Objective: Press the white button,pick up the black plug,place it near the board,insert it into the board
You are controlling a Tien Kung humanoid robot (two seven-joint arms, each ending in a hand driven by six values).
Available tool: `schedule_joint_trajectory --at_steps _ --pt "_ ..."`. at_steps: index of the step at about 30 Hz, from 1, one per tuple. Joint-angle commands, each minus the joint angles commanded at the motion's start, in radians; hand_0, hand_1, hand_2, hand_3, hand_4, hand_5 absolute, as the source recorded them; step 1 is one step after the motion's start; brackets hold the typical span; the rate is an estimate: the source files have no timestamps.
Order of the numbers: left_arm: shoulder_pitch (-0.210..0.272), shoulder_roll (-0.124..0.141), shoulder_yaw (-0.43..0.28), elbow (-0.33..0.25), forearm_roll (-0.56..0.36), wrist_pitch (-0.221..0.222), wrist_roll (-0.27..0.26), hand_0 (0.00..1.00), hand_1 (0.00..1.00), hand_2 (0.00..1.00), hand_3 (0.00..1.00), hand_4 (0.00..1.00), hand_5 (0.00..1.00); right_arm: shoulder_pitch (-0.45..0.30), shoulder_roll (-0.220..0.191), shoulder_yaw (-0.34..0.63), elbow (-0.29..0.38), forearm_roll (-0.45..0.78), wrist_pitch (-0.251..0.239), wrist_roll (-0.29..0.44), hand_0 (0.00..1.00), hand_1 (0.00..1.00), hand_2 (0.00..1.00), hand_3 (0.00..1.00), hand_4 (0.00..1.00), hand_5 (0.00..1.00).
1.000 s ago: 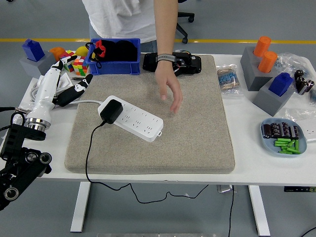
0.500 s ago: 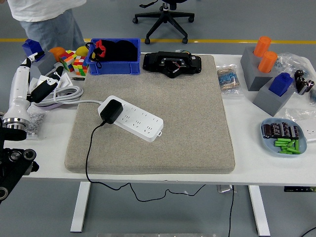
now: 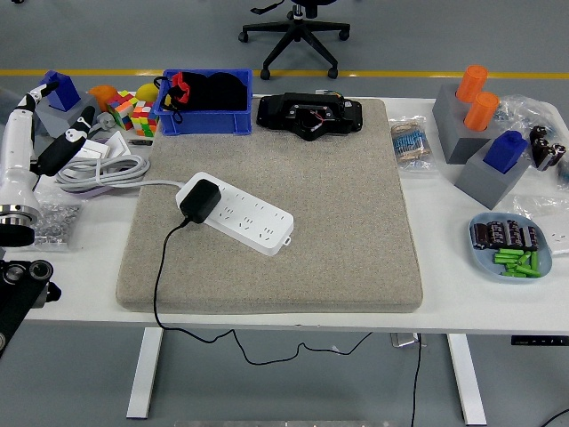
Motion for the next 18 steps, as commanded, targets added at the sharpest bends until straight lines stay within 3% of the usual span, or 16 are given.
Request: schedule_joint_trajectory --at_steps 18 --pt "-0.01 -0.006 -0.018 -0.009 0.006 -0.02 0.023 0.995 0.962 0.892 0.806 0.822 0.708 0.003 -0.003 0.0 0.002 0.001 0.0 -0.002 0.615 0.57 0.565 0.578 0.643 0.38"
